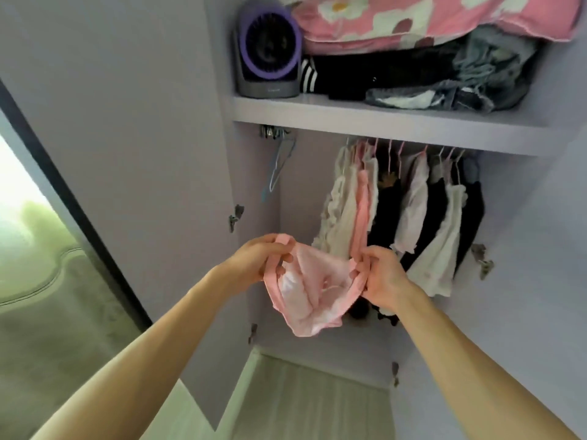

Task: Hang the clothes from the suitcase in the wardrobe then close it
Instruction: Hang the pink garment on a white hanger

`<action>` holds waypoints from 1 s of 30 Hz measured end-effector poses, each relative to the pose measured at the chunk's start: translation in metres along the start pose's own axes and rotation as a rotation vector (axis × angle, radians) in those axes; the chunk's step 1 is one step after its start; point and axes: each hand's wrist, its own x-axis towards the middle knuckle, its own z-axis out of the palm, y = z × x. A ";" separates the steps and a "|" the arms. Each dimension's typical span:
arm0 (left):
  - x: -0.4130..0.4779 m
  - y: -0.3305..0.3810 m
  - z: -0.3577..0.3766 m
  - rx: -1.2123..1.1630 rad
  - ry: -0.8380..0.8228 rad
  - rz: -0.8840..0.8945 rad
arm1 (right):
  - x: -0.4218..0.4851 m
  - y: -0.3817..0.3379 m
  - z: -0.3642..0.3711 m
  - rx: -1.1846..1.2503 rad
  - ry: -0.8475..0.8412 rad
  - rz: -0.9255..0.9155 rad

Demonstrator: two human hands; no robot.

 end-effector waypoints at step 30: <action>0.037 0.030 0.059 0.077 0.031 0.018 | 0.020 -0.079 0.042 -0.737 -0.204 -0.837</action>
